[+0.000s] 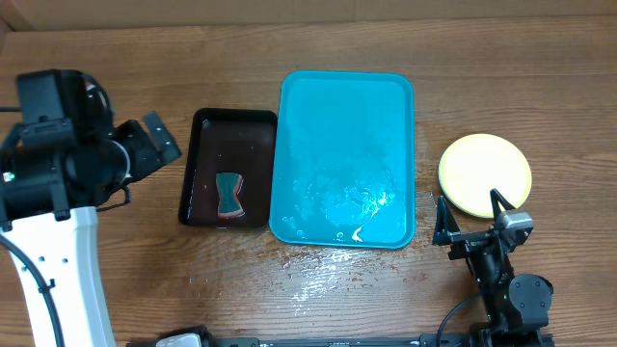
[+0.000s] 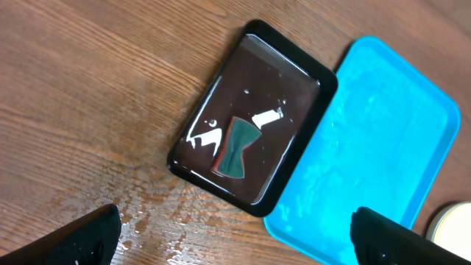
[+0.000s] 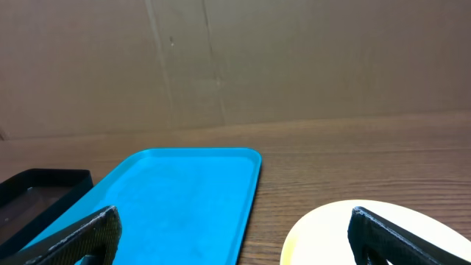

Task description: Clean dirty plates on tray and stack at the side

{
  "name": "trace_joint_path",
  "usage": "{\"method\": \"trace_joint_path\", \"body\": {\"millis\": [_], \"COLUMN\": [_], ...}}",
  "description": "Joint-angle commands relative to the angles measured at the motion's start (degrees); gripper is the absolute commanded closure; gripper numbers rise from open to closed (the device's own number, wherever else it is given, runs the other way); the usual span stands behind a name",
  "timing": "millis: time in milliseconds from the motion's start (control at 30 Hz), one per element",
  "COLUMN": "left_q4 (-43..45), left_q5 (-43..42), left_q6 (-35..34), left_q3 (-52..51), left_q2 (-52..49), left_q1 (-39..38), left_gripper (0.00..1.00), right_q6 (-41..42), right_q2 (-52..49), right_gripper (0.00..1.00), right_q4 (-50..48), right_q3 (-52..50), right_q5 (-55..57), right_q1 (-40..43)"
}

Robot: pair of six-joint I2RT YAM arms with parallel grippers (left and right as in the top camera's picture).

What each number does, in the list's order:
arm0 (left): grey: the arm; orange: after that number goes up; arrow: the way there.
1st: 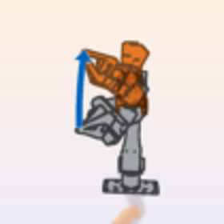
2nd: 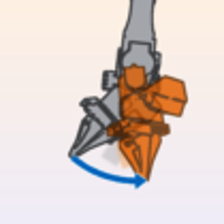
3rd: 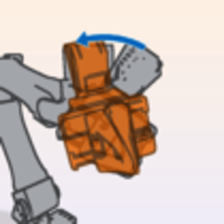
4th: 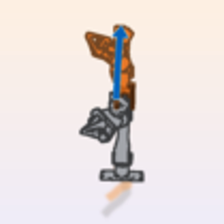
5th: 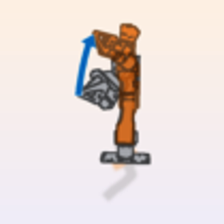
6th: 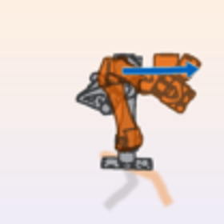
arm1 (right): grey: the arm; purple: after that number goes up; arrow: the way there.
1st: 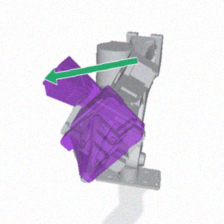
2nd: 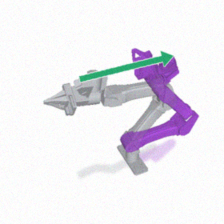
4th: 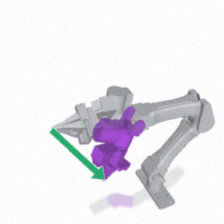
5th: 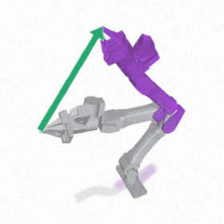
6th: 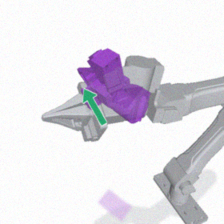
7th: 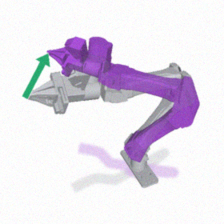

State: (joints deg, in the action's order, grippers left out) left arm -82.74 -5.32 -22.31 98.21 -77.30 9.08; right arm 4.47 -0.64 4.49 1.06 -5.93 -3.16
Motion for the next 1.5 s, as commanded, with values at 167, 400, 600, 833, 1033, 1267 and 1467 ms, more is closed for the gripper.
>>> {"method": "trace_joint_path", "body": {"millis": [167,400,600,833,1033,1267,1467], "left_q4": [11.7,34.9,48.1,61.4,70.8,78.9,87.3], "left_q5": [14.4,7.4,6.5,6.5,5.3,5.3,5.8], "left_q6": [0.7,10.7,12.2,12.2,12.0,12.0,12.0], "left_q3": [-2.6,-20.5,-39.1,-59.8,-75.5,-87.4,-96.7], "left_q2": [9.4,24.4,39.3,56.8,70.5,77.1,77.1], "left_q1": [-12.3,-13.4,-12.7,-12.5,-12.4,-12.1,-12.1], "left_gripper": [0.00,0.00,0.00,0.00,0.00,0.00,0.00], "right_q6": [0.0,0.0,0.0,0.0,0.0,0.0,0.0], "right_q2": [0.5,0.5,0.5,0.5,0.5,0.5,0.5], "right_gripper": [0.00,0.00,0.00,0.00,0.00,0.00,0.00], "right_q4": [-0.4,-0.4,-0.4,-0.4,-0.4,-0.4,-0.4], "right_q3": [-0.6,-0.6,-0.6,-0.6,-0.6,-0.6,-0.6], "right_q5": [0.3,0.3,0.3,0.3,0.3,0.3,0.3], "right_q1": [-0.6,-0.6,-0.6,-0.6,-0.6,-0.6,-0.6]}}
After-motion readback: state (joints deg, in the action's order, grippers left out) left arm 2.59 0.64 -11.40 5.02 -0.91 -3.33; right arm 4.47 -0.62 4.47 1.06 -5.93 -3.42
